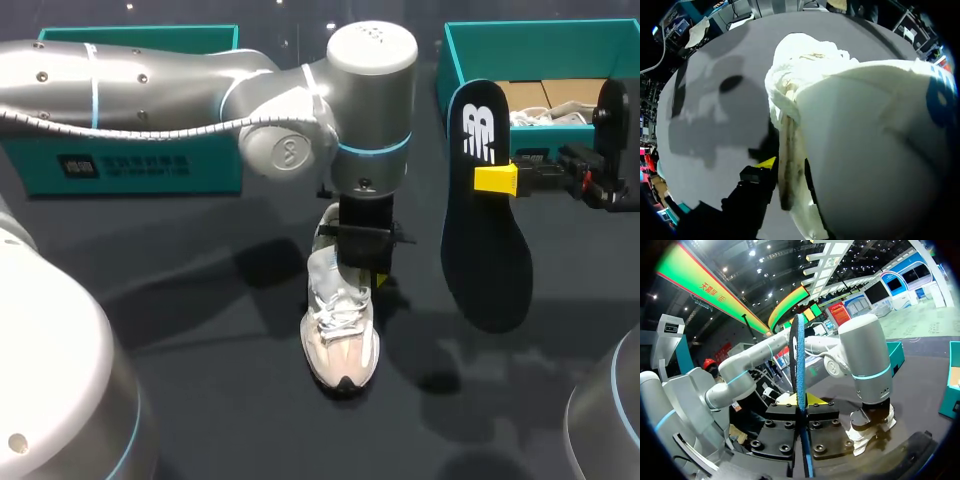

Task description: Take the shoe out of the shoebox, open the shoe tongue, remove and reinsert the insole, then place the shoe into the shoebox

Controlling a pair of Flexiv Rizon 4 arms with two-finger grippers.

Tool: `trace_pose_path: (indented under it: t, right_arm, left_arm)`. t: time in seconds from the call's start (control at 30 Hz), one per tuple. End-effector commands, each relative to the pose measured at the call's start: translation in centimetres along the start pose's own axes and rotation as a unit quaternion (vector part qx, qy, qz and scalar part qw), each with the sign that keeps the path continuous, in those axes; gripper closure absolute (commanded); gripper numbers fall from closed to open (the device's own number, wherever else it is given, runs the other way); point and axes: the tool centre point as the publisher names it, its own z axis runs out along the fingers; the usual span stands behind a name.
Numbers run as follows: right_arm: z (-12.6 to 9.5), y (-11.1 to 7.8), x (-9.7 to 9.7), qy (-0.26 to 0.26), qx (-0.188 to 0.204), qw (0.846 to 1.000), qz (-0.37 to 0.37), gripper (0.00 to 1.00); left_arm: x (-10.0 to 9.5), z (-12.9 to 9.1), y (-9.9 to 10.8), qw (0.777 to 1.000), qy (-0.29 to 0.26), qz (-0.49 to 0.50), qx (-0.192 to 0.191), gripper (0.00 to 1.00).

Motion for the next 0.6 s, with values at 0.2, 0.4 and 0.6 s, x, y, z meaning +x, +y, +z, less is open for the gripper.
trace_pose_path:
  t: [0.2, 0.4, 0.6]
  right_arm:
    - [0.0, -0.1, 0.2, -0.002, 0.000, 1.000, 0.000, 1.00]
    - [0.0, -0.1, 0.2, -0.002, 0.000, 1.000, 0.000, 1.00]
    - [0.0, -0.1, 0.2, -0.002, 0.000, 1.000, 0.000, 1.00]
  left_arm:
    - [0.7, -3.1, 0.1, 0.998, -0.046, -0.009, -0.032, 0.04]
    - [1.9, -8.1, 0.5, 0.990, -0.122, -0.017, -0.073, 0.00]
    - [3.0, -12.6, 0.7, 0.972, -0.196, -0.018, -0.130, 0.00]
